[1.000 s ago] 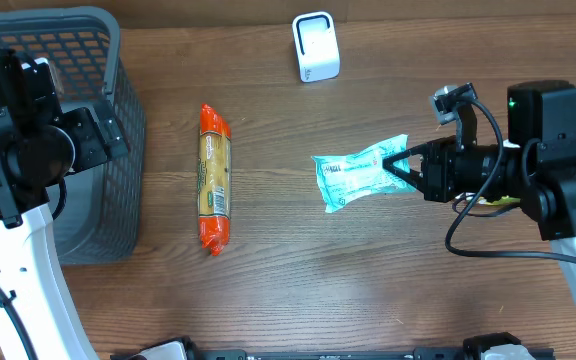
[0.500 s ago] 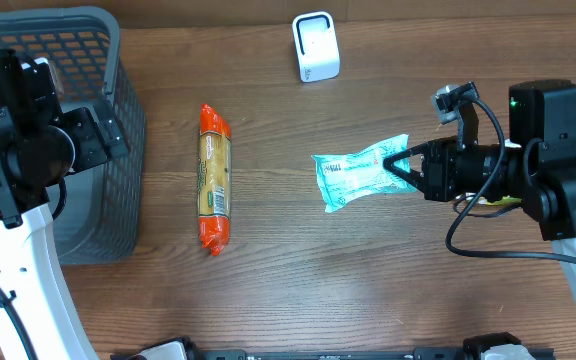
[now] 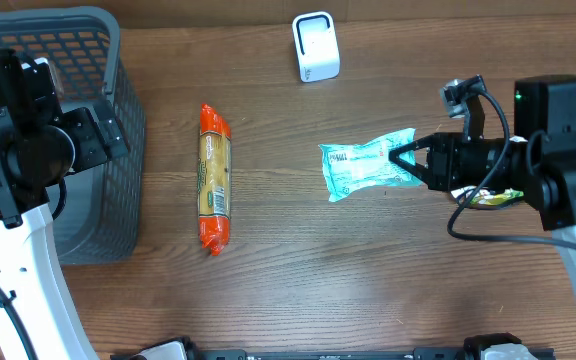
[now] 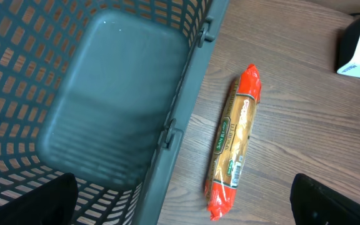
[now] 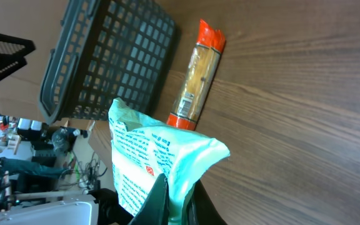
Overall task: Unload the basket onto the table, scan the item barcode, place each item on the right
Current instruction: 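Carry the tissue pack up toward the white scanner box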
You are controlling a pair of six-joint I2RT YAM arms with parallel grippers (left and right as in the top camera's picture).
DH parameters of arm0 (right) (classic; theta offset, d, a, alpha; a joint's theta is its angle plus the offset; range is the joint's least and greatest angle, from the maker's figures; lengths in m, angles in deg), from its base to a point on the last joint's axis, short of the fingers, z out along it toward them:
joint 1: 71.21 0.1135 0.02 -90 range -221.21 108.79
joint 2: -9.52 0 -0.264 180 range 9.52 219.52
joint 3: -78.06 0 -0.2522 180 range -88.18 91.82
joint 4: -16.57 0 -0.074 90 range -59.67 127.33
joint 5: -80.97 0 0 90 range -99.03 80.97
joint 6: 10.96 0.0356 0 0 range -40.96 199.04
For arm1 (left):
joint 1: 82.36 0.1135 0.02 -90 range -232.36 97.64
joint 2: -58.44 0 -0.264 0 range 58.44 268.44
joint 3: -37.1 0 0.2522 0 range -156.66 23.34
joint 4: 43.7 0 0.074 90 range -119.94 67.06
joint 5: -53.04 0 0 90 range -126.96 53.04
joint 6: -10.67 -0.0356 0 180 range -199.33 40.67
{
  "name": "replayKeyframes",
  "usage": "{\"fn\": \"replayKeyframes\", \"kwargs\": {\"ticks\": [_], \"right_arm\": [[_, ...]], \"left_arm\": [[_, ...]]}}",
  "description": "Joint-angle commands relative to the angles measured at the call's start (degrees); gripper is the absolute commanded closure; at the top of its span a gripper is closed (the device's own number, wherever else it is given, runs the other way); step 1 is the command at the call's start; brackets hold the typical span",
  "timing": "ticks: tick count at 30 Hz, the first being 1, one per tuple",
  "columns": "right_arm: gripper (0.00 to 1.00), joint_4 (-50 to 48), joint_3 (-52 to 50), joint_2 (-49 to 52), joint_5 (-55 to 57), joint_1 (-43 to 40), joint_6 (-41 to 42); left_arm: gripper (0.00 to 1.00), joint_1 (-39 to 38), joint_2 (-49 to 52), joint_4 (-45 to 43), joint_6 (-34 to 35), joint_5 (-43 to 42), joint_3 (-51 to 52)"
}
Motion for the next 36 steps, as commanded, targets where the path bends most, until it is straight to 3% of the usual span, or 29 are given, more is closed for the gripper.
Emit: {"fn": "replayKeyframes", "kwargs": {"ticks": [1, 21, 24, 27, 32, 36], "right_arm": [[0.96, 0.2, 2.0, 1.1, -1.7, -0.2, -0.9], [0.96, -1.9, 2.2, 1.5, -3.2, 0.0, -0.5], [0.96, -5.3, 3.3, 1.5, 6.6, 1.4, 2.4], [0.96, -8.5, 4.6, 2.8, 23.3, 5.6, 4.0], [0.96, -14.9, 5.8, 9.5, 44.9, 13.6, 3.8], [0.96, -27.1, 5.8, 16.9, 64.7, 18.5, -3.1]], "left_arm": [[0.0, 0.0, 0.3, -0.2, 0.4, -0.4, 0.1], [0.0, 0.0, 0.3, -0.2, 0.4, -0.4, 0.1], [0.0, 0.0, 0.3, -0.2, 0.4, -0.4, 0.1], [0.0, 0.0, 0.3, -0.2, 0.4, -0.4, 0.1], [0.01, 0.0, 0.3, -0.2, 0.4, -0.4, 0.1], [0.0, 0.0, 0.3, -0.2, 0.4, -0.4, 0.2]]}}
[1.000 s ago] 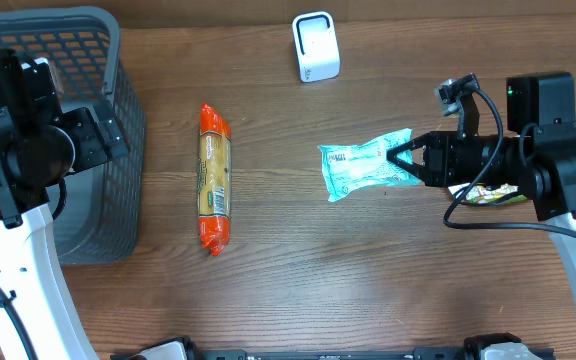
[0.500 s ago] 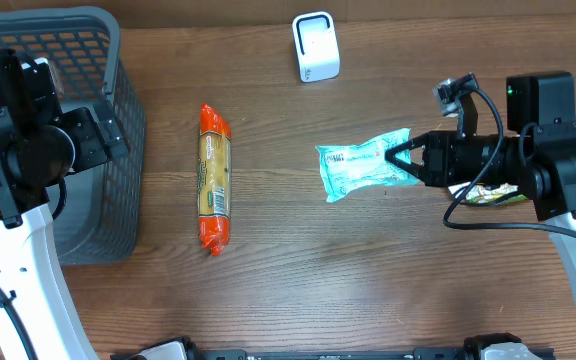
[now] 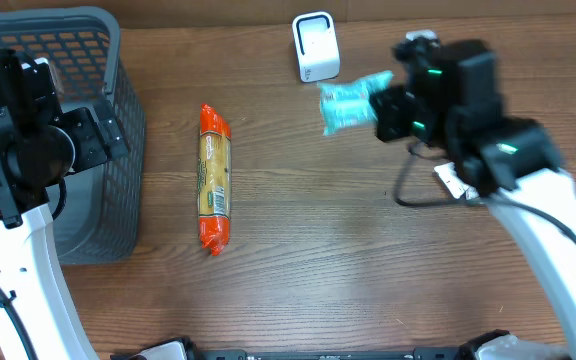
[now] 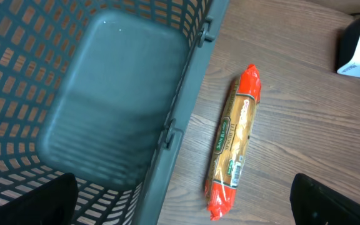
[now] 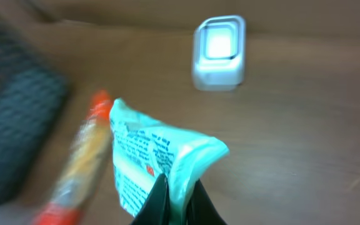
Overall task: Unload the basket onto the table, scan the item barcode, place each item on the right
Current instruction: 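Carry the tissue pack up toward the white scanner box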
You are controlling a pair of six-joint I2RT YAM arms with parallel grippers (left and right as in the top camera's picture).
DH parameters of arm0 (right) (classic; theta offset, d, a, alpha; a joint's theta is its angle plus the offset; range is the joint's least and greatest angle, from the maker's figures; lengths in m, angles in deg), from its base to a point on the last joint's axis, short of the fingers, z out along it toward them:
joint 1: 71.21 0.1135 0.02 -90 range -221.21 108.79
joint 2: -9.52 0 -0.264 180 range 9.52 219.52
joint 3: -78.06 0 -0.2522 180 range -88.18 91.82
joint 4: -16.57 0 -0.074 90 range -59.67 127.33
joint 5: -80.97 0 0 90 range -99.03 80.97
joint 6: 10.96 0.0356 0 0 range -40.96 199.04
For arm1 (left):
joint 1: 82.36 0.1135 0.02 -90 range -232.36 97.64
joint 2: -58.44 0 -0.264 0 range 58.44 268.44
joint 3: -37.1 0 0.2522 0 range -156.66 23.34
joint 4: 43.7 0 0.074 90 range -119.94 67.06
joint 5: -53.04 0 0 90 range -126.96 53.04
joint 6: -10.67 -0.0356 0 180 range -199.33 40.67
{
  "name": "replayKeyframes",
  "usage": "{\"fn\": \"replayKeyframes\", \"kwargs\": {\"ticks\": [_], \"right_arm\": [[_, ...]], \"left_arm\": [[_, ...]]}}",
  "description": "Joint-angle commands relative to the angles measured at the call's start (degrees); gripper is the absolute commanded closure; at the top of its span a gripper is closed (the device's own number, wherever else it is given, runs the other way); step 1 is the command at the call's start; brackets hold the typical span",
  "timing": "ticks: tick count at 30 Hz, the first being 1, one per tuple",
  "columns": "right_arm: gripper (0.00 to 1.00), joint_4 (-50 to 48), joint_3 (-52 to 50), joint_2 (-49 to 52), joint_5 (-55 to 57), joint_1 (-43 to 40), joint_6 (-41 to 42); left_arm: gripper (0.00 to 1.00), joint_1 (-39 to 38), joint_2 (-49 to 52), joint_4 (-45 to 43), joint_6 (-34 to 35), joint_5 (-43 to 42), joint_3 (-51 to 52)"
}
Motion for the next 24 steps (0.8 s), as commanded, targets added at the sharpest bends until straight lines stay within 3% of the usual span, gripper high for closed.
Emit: {"fn": "replayKeyframes", "kwargs": {"ticks": [1, 5, 9, 14, 20, 24], "right_arm": [[0.96, -8.9, 1.3, 6.4, 25.4, 3.3, -7.6], [0.96, -25.5, 1.3, 14.4, 36.3, 6.3, -24.4], [0.96, -37.7, 1.3, 21.0, 37.4, 6.8, -42.3], [0.96, -51.9, 1.3, 27.6, 37.3, 6.8, -52.8], [0.96, -68.1, 1.3, 36.9, 35.4, 6.7, -76.6], [0.96, -71.4, 1.3, 40.6, 33.8, 6.8, -80.3]], "left_arm": [[0.0, 0.0, 0.3, -0.2, 0.4, -0.4, 0.1], [0.0, 0.0, 0.3, -0.2, 0.4, -0.4, 0.1], [0.0, 0.0, 0.3, -0.2, 0.4, -0.4, 0.2], [0.01, 0.0, 0.3, -0.2, 0.4, -0.4, 0.2], [0.0, 0.0, 0.3, -0.2, 0.4, -0.4, 0.2], [0.0, 0.0, 0.3, -0.2, 0.4, -0.4, 0.2]]}}
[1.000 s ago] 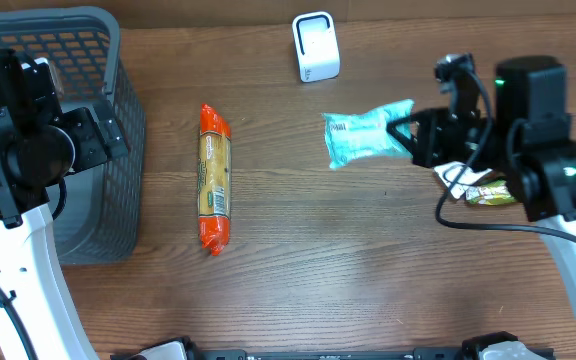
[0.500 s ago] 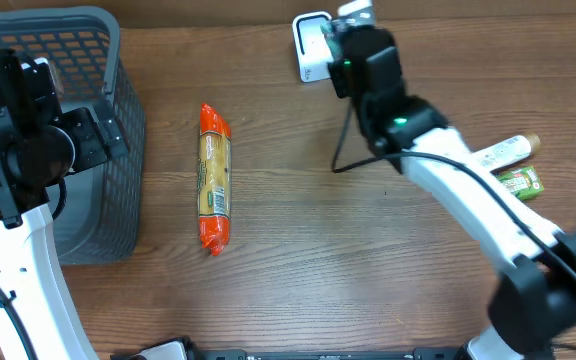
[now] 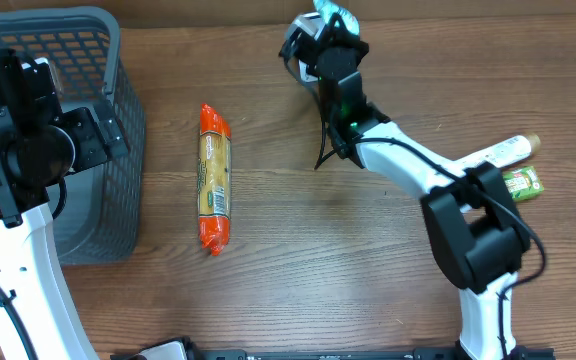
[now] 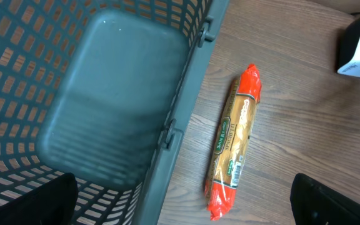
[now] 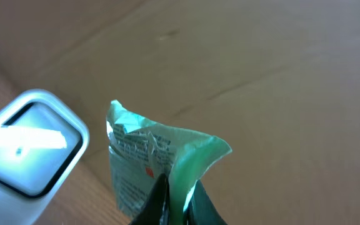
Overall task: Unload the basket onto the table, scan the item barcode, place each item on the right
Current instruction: 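Carry the tissue pack up toward the white scanner box, then hold the tissue pack in front of the scanner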
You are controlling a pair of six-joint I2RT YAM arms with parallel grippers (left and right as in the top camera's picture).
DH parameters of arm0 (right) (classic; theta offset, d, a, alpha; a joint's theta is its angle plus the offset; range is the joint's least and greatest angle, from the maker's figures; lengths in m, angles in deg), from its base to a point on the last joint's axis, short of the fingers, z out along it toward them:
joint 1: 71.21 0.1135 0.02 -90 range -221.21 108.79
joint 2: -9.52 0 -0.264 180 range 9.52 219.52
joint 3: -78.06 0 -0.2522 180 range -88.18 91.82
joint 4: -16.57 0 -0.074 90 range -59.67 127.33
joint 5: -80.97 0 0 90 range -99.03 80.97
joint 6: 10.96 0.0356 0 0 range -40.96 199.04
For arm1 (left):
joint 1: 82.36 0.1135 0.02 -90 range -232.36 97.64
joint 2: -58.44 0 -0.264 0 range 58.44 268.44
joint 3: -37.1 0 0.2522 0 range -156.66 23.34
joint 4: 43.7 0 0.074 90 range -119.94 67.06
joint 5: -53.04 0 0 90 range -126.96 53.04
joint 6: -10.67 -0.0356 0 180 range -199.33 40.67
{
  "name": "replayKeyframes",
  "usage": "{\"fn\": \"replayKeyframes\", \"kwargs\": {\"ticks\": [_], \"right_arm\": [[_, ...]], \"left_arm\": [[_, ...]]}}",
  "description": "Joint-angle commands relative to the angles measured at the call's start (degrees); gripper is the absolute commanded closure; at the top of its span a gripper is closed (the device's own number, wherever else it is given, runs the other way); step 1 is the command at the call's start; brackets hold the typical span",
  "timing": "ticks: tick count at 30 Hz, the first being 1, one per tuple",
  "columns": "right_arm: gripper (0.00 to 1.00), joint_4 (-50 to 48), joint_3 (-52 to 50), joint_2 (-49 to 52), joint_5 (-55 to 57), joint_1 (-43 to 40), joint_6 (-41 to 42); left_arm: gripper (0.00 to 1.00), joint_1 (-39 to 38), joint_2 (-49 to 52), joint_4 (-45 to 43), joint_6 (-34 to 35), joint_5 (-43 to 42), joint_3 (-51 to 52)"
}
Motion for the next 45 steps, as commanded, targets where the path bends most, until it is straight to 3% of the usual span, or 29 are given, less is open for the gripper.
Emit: {"fn": "replayKeyframes", "kwargs": {"ticks": [1, 8, 16, 24, 36, 42, 45], "right_arm": [[0.96, -2.0, 1.2, 2.6, -1.2, -0.2, -8.8], [0.96, -6.7, 1.2, 3.8, -2.1, -0.8, -9.2], [0.96, -5.1, 1.2, 4.1, -8.4, -0.9, -9.3], [0.96, -5.3, 1.2, 7.0, -9.8, -1.4, -19.1], [0.96, -15.6, 1.2, 6.8, -8.5, -0.7, -23.2], [0.96, -14.8, 1.2, 2.0, -4.4, 0.7, -16.0], [0.96, -7.7, 1.2, -3.0, -3.5, 1.5, -9.1]], "left_arm": [[0.0, 0.0, 0.3, -0.2, 0.4, -0.4, 0.1], [0.0, 0.0, 0.3, -0.2, 0.4, -0.4, 0.1], [0.0, 0.0, 0.3, -0.2, 0.4, -0.4, 0.1], [0.0, 0.0, 0.3, -0.2, 0.4, -0.4, 0.1], [0.0, 0.0, 0.3, -0.2, 0.4, -0.4, 0.2], [0.0, 0.0, 0.3, -0.2, 0.4, -0.4, 0.1], [0.0, 0.0, 0.3, -0.2, 0.4, -0.4, 0.2]]}}
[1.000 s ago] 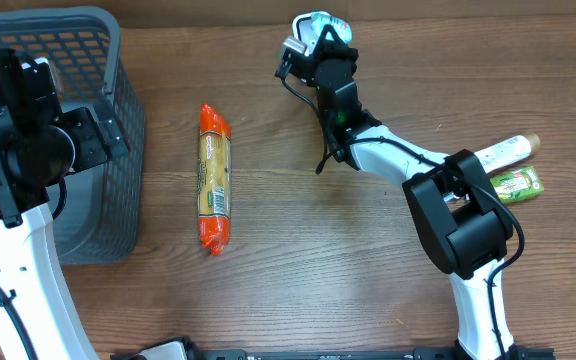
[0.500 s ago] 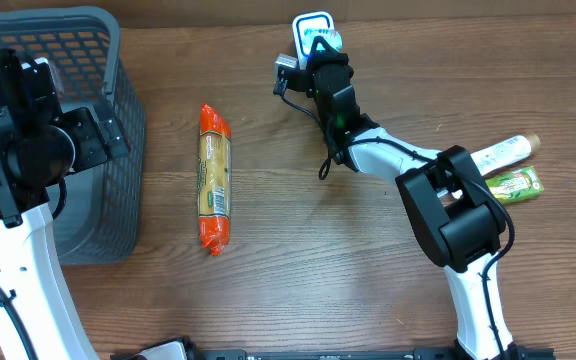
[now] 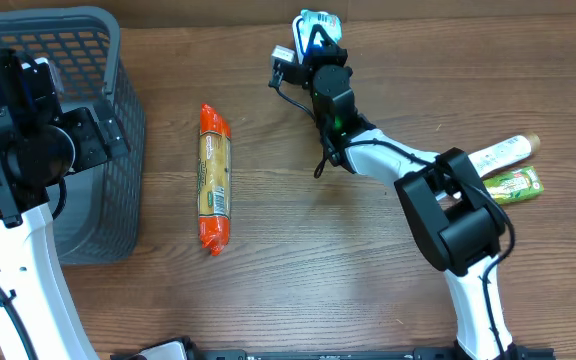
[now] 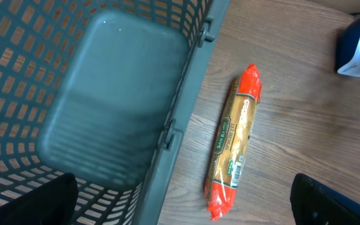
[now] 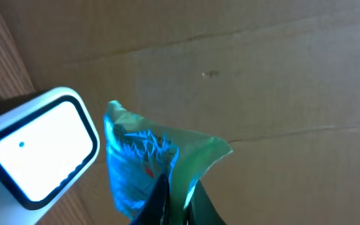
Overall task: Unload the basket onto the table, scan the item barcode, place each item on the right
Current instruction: 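Hold the tissue pack in front of the scanner, then move the tissue pack right and drop it on the table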
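Observation:
My right gripper (image 5: 175,199) is shut on a crumpled green packet (image 5: 144,156), held up at the back of the table. The white scanner (image 5: 39,149) is just left of the packet, its lit window facing it, and blue light falls on the packet's printed side. From overhead the right gripper (image 3: 318,28) and arm cover most of the scanner. A corner of the scanner shows blue-tinted in the left wrist view. My left gripper (image 4: 183,209) is open over the basket's rim, holding nothing.
The grey mesh basket (image 3: 118,120) stands at the left edge. An orange-ended pasta pack (image 3: 213,175) lies lengthwise beside the basket. A white tube (image 3: 498,152) and a small green carton (image 3: 513,185) lie at the right. A cardboard wall rises behind the scanner.
The right gripper has turned the packet nearer the scanner's window, which now looks larger and brighter, and the packet is lit blue. The left arm and pasta pack have not moved.
The right gripper first held the green packet low over the table's middle right. Then it had it lifted near the scanner at the back. Then the packet was beside the scanner, and now it faces the lit window, tinted blue. The left arm stayed over the basket.

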You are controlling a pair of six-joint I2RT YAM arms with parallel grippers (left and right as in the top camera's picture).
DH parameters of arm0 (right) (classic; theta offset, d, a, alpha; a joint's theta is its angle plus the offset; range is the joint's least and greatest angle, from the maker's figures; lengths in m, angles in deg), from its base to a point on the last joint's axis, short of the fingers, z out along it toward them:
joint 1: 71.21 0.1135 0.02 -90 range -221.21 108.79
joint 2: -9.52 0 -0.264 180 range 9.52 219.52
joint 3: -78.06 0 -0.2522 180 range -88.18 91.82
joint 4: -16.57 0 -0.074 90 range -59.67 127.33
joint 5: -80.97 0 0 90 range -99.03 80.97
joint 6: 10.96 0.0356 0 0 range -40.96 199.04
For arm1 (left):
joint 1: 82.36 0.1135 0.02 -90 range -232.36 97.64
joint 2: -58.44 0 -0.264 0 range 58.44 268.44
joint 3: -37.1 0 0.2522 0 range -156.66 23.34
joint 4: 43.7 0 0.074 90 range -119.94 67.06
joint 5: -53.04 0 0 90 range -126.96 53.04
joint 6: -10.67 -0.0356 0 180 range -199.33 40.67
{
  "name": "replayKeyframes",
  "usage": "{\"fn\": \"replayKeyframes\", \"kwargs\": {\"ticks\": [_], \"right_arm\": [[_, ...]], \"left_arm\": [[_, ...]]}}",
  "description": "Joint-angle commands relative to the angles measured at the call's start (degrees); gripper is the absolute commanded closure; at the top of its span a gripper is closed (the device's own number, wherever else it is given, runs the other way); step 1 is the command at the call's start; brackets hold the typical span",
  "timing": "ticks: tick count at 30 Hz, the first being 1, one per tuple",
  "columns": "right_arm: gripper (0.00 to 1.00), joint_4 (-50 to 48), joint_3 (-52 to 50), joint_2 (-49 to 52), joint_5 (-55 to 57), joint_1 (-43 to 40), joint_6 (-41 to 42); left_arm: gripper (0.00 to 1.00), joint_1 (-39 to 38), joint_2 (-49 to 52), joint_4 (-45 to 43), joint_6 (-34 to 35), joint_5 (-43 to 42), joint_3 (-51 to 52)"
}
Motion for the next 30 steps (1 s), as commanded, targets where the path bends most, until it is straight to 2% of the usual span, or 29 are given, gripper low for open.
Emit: {"fn": "replayKeyframes", "kwargs": {"ticks": [1, 4, 5, 11, 17, 23, 28, 30], "right_arm": [[0.96, 5.9, 1.2, -10.6, 2.2, 1.1, 9.0], [0.96, 21.5, 1.2, -18.0, -1.6, 2.0, 19.0], [0.96, 23.6, 1.2, -19.1, -2.4, 2.1, 21.0], [0.96, 46.9, 1.2, -32.2, -13.3, 1.1, 50.7], [0.96, 65.8, 1.2, -44.2, -28.9, -3.0, 72.3], [0.96, 84.8, 1.2, -52.7, -34.7, -11.6, 88.3], [0.96, 100.3, 0.9, -53.6, -34.9, -21.9, 90.8], [0.96, 103.6, -0.5, -53.0, -34.9, -25.7, 90.8]], "left_arm": [[0.0, 0.0, 0.3, -0.3, 0.4, -0.4, 0.1], [0.0, 0.0, 0.3, -0.3, 0.4, -0.4, 0.1], [0.0, 0.0, 0.3, -0.3, 0.4, -0.4, 0.2], [0.0, 0.0, 0.3, -0.3, 0.4, -0.4, 0.1], [0.0, 0.0, 0.3, -0.3, 0.4, -0.4, 0.2], [0.0, 0.0, 0.3, -0.3, 0.4, -0.4, 0.2], [0.0, 0.0, 0.3, -0.3, 0.4, -0.4, 0.2], [0.0, 0.0, 0.3, -0.3, 0.4, -0.4, 0.1]]}}
